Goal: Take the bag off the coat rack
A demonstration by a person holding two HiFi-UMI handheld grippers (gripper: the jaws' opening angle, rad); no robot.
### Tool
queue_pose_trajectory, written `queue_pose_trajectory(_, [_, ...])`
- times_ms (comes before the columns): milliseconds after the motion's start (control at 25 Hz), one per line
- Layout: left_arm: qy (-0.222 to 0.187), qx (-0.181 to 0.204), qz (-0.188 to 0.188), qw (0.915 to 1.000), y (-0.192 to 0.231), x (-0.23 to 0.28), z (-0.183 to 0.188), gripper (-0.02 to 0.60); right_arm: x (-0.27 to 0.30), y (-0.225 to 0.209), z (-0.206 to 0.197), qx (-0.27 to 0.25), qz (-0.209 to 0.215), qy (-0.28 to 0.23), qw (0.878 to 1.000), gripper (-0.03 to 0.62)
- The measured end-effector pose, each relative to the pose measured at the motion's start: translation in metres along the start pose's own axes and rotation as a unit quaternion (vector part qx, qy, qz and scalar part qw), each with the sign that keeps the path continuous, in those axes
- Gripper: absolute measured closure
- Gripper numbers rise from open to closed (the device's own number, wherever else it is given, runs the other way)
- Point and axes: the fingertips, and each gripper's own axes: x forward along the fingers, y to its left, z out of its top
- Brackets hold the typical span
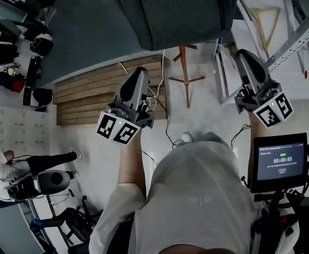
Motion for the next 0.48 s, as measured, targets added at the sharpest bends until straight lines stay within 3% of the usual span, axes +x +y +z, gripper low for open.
queue_pose_trajectory(40, [-0.006, 0.021, 0.008, 0.9997, 0.007, 0.01, 0.009, 0.554, 0.006, -0.009, 0.01, -0.033, -0.008, 0.0, 0.999, 0.58])
queue_pose_trajectory(120, [-0.02, 0.064, 0.025, 0.9974, 0.016, 0.026, 0.031, 0.477, 0.017, -0.022, 0.035, -0.068, -0.011, -0.01, 0.998, 0.507])
queue_pose_trajectory(280, [-0.047, 0.116, 0.04, 0.9914, 0.029, 0.057, 0.062, 0.325, 0.04, -0.049, 0.051, -0.074, 0.01, -0.004, 0.997, 0.34])
queue_pose_trajectory(400, [-0.055, 0.144, 0.032, 0.9875, 0.035, 0.083, 0.077, 0.273, 0.063, -0.061, 0.051, -0.093, 0.023, 0.013, 0.995, 0.276])
queue_pose_trajectory(480, [-0.055, 0.159, 0.02, 0.9855, 0.035, 0.098, 0.089, 0.245, 0.078, -0.06, 0.06, -0.105, 0.033, 0.019, 0.994, 0.276])
